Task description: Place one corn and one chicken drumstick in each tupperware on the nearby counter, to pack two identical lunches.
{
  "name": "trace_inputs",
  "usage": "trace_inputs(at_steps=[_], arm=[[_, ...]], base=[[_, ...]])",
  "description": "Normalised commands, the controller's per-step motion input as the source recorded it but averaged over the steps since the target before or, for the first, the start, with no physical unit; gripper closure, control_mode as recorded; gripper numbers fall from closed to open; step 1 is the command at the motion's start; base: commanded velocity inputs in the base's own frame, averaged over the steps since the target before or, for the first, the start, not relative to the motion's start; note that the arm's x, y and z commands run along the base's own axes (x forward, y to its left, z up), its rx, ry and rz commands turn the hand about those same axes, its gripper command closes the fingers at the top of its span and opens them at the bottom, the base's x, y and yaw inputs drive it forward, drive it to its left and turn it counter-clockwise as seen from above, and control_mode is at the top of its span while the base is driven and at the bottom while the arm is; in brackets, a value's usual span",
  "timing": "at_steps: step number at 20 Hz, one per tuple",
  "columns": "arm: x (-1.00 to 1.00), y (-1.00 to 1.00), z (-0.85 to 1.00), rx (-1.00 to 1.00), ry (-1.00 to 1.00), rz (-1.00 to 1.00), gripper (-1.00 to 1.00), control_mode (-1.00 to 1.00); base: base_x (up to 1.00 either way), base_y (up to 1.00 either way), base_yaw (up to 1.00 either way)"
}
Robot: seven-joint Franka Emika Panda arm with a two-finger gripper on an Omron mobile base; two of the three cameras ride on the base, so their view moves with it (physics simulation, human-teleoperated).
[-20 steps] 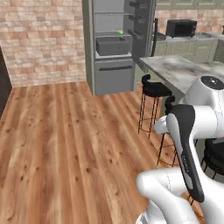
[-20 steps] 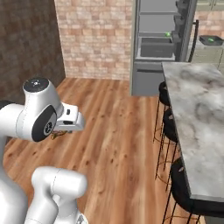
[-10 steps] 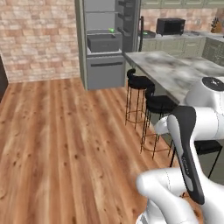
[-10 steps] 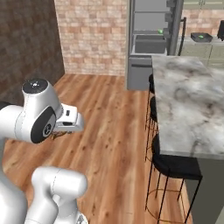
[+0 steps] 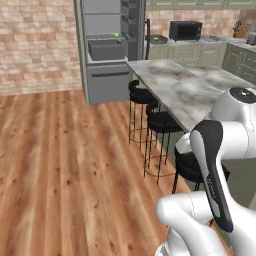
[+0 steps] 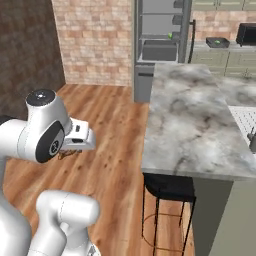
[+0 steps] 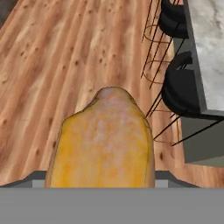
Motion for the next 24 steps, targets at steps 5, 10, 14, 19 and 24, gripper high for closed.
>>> trace_inputs(at_steps=[5,10,14,19,24], arm=[[0.00,0.00,0.00,0.00,0.00,0.00,1.00,1.00],[0.00,0.00,0.00,0.00,0.00,0.00,1.00,1.00],[0.00,0.00,0.00,0.00,0.00,0.00,1.00,1.00],[0.00,0.00,0.00,0.00,0.00,0.00,1.00,1.00],[0.00,0.00,0.00,0.00,0.00,0.00,1.00,1.00]], base=[[-0.09,-0.74,0.00],[-0.20,-0.73,0.00],[-0.36,-0.70,0.00],[-0.49,-0.59,0.00],[-0.19,-0.69,-0.02]])
